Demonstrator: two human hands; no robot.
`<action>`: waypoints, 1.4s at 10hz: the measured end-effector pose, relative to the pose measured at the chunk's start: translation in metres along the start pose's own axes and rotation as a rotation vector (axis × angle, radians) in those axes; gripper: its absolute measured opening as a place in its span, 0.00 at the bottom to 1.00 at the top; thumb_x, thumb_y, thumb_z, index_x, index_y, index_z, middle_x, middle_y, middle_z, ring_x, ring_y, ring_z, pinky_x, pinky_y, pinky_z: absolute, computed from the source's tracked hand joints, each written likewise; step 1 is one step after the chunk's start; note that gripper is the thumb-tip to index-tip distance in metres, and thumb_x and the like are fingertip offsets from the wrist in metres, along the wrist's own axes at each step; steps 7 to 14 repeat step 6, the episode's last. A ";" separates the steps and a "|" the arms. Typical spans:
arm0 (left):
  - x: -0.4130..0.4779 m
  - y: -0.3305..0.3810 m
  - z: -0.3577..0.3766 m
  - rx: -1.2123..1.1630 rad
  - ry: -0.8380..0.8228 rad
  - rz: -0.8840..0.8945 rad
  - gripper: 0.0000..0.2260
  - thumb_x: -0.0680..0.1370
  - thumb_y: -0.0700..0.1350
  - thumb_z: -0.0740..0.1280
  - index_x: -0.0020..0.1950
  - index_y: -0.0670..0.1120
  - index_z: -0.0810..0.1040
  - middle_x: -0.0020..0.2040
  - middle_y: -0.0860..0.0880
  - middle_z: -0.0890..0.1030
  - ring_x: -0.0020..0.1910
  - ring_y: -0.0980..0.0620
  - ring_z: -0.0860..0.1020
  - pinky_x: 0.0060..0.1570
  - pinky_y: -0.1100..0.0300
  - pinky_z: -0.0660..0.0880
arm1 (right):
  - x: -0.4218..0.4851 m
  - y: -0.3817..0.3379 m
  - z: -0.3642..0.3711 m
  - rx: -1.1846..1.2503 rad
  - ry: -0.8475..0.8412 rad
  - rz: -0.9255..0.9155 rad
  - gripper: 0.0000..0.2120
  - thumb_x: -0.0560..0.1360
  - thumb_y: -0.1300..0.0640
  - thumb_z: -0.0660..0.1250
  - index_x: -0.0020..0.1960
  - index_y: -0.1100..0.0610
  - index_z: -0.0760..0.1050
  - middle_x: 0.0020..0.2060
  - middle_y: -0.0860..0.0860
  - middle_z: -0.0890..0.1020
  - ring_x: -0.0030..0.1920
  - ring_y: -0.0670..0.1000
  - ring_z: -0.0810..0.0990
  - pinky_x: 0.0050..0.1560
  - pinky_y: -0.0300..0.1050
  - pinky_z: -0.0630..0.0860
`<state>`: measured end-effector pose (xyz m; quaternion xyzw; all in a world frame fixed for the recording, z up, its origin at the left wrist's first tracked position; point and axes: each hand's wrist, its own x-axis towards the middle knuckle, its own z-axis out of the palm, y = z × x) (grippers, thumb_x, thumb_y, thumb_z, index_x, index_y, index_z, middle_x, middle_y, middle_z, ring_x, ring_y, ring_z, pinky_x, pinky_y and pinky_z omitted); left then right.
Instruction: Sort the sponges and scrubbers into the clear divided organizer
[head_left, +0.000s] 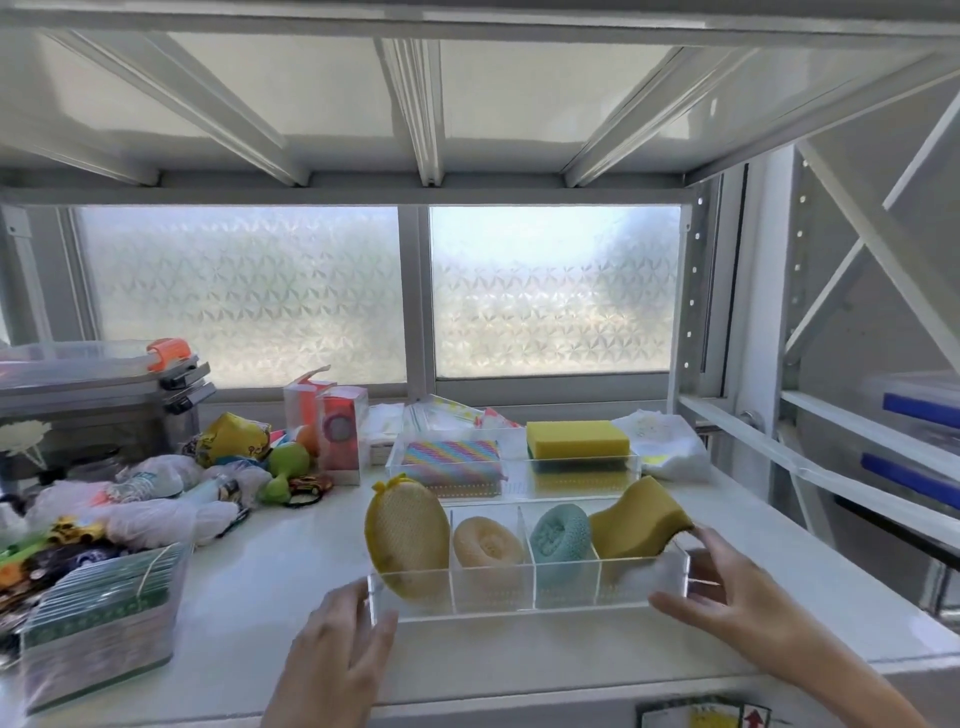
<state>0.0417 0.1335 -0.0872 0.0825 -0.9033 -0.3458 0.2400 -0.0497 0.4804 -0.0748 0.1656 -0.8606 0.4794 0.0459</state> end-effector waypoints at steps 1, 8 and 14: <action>-0.002 -0.008 0.016 0.106 0.051 0.044 0.18 0.76 0.50 0.65 0.64 0.46 0.75 0.58 0.47 0.81 0.57 0.48 0.79 0.57 0.55 0.72 | -0.001 0.009 0.014 -0.106 0.152 -0.055 0.44 0.57 0.27 0.67 0.63 0.54 0.73 0.47 0.47 0.85 0.48 0.39 0.83 0.54 0.40 0.79; 0.002 -0.011 -0.008 0.300 0.000 0.155 0.21 0.77 0.50 0.61 0.70 0.49 0.68 0.66 0.51 0.74 0.64 0.52 0.74 0.60 0.61 0.70 | -0.020 -0.028 -0.010 -0.279 -0.018 0.028 0.39 0.63 0.31 0.66 0.67 0.51 0.69 0.60 0.42 0.75 0.55 0.43 0.80 0.62 0.42 0.74; 0.002 -0.011 -0.008 0.300 0.000 0.155 0.21 0.77 0.50 0.61 0.70 0.49 0.68 0.66 0.51 0.74 0.64 0.52 0.74 0.60 0.61 0.70 | -0.020 -0.028 -0.010 -0.279 -0.018 0.028 0.39 0.63 0.31 0.66 0.67 0.51 0.69 0.60 0.42 0.75 0.55 0.43 0.80 0.62 0.42 0.74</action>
